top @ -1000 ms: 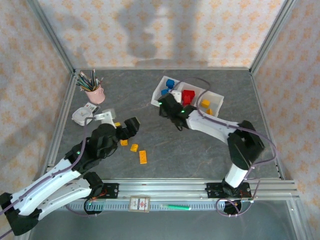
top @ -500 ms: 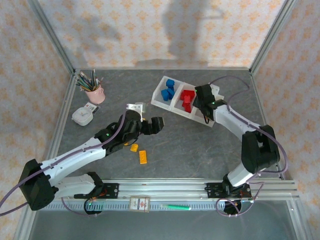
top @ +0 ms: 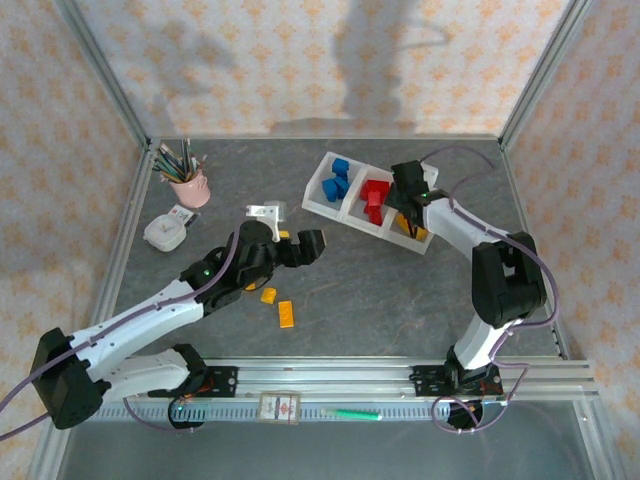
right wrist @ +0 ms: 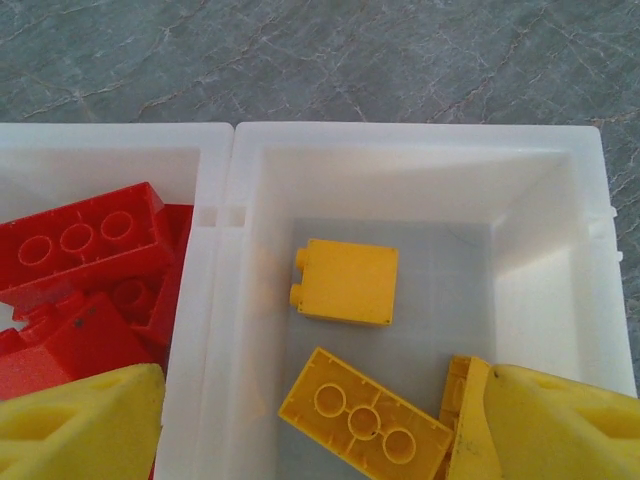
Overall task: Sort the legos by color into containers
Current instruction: Place the lego in the container, then pick up the lego from the bottom-left of the table.
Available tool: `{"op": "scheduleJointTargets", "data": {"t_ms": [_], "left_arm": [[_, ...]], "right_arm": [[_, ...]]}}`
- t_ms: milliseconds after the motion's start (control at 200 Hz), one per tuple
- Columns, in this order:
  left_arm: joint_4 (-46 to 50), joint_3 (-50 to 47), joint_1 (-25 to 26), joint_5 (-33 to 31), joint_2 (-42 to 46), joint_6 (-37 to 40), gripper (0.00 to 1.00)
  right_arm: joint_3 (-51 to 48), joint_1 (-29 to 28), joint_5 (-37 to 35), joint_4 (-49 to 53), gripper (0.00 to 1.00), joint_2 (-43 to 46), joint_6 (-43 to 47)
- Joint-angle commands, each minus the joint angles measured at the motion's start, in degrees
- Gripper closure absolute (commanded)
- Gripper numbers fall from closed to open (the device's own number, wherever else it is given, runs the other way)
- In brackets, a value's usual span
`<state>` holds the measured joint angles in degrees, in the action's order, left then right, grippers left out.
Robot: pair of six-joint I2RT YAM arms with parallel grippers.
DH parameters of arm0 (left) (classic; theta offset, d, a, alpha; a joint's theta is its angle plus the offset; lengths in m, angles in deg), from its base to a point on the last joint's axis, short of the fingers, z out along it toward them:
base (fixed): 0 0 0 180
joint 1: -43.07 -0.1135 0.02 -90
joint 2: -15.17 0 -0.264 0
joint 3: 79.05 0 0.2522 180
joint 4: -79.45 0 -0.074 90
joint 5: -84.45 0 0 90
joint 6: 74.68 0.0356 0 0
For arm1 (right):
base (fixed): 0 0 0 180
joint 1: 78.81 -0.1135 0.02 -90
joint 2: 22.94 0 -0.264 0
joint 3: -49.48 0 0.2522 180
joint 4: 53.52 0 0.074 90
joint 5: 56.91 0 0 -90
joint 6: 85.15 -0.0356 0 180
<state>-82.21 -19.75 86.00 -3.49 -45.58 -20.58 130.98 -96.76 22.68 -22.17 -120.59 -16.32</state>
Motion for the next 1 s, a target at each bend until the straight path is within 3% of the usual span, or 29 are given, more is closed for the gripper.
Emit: {"op": "scheduleJointTargets", "data": {"t_ms": [0,235,531,801,996], "left_arm": [[-1.1,-0.6,-0.7,-2.1,1.4,0.8,0.01],[0.8,-2.4,-0.8,-4.6,5.1,-0.8,0.01],[10.6,-4.0,-1.2,-10.7,13.2,-3.9,0.01],[20.0,-5.4,-1.4,-15.5,22.1,-7.8,0.01],[27.0,-4.7,-1.5,-19.3,26.8,-10.8,0.01]], "right_arm": [[0.7,-1.1,1.2,0.3,0.17,3.7,0.7],[-0.8,-9.4,2.9,1.0,0.15,6.5,1.3],[-1.3,-24.7,6.4,-0.2,0.12,5.6,-0.4],[0.4,-35.8,12.3,-5.0,0.11,-0.7,-3.7],[5.1,-42.0,12.8,-6.0,0.11,-7.9,-4.8]]}}
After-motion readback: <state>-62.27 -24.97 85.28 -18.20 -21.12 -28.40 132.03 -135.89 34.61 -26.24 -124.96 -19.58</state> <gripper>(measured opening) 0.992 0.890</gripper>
